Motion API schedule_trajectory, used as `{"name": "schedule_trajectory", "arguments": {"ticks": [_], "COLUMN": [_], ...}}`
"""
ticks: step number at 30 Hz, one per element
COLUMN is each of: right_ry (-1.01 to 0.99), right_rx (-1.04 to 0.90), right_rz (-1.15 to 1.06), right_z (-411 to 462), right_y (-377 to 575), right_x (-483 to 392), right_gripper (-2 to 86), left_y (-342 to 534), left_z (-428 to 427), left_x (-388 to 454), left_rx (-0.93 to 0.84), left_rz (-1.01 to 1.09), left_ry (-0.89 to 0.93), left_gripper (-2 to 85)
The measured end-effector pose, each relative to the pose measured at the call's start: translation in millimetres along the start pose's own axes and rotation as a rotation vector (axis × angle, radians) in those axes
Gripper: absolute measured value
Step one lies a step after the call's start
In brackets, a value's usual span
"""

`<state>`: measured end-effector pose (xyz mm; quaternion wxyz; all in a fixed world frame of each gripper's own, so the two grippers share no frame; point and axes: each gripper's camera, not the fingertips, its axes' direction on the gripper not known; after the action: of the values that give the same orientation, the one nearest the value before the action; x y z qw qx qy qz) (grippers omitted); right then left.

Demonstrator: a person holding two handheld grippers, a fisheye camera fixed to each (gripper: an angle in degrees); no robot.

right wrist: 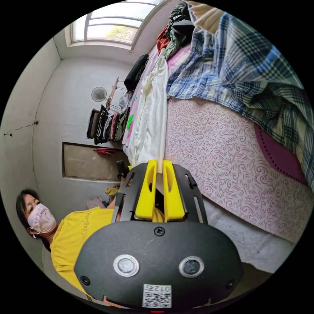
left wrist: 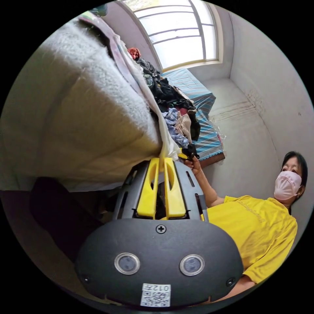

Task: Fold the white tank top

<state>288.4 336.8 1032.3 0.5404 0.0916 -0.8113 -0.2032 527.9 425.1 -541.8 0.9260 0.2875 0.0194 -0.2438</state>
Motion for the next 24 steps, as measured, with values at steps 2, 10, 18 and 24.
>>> {"name": "schedule_trajectory", "arguments": {"ticks": [2,10,18,24], "right_ry": [0.004,-0.108,-0.257,-0.339], "right_rx": [-0.012,0.048,0.069,0.063], "right_rz": [-0.010,-0.077,-0.200,-0.326], "right_z": [-1,-16,-36,-47], "right_y": [2,21,56,93], "right_x": [-1,-7,-37,-74], "right_gripper": [2.0,1.6,1.4,1.5], "left_y": [0,-2,4,25], "left_z": [-3,-27,-53,-93], "left_x": [10,47,99,145], "left_rx": [-0.016,-0.025,-0.061,-0.028], "left_rz": [0.026,0.017,0.068,0.114], "left_ry": [-0.001,-0.018,-0.006,0.023], "left_gripper": [2.7,1.0,0.8,0.8]}}
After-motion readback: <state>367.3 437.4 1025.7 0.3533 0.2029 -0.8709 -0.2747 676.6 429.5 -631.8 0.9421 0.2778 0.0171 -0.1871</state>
